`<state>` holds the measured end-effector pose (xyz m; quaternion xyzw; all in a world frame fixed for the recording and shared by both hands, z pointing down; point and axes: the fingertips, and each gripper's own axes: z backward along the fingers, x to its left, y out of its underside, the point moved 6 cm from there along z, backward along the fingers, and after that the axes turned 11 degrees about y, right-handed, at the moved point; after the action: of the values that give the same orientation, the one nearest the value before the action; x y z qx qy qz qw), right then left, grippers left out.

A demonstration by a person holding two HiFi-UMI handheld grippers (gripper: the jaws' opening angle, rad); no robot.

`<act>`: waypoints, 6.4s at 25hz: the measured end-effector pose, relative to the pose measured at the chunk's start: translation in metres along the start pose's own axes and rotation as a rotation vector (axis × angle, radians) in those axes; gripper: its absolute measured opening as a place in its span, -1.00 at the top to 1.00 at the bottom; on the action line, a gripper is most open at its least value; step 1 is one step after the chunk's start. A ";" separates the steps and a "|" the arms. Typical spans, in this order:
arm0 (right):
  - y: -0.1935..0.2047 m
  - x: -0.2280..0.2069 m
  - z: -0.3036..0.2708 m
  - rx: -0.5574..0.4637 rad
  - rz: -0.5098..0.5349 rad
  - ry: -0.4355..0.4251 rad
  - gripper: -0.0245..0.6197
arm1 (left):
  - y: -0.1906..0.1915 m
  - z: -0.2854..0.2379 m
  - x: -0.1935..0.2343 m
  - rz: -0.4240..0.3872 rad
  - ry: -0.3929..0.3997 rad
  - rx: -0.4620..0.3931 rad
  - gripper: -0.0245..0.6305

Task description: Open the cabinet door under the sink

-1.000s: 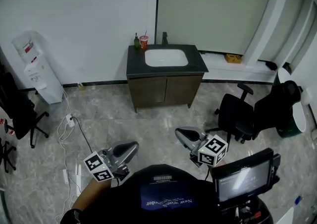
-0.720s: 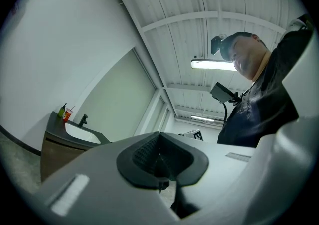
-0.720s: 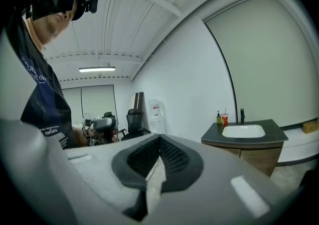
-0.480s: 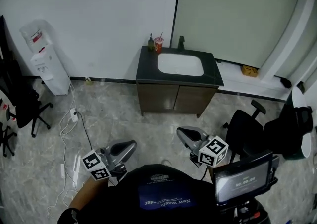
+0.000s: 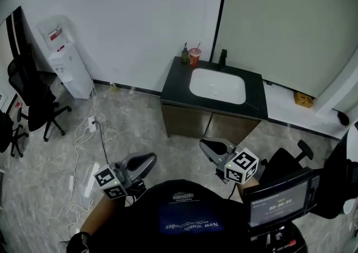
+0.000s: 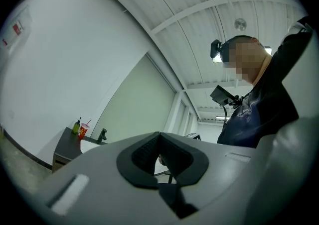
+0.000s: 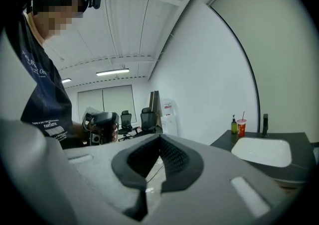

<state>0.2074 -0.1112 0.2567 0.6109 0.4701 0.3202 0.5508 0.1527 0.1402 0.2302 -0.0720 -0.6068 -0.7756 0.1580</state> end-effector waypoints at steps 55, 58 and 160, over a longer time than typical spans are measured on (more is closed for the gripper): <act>0.139 -0.255 -0.199 0.356 0.093 0.021 0.92 | 0.118 -0.167 0.331 0.364 -0.012 0.203 0.93; 0.170 -0.258 -0.215 0.376 0.134 0.060 0.91 | 0.154 -0.145 0.349 0.373 -0.021 0.258 0.93; 0.392 -0.247 -0.332 1.276 0.443 0.121 0.71 | 0.148 -0.052 0.423 0.437 0.137 0.379 0.93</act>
<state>-0.0948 -0.1980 0.7325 0.8792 0.4607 0.1188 -0.0237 -0.1916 -0.0080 0.4818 -0.1177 -0.6989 -0.5993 0.3722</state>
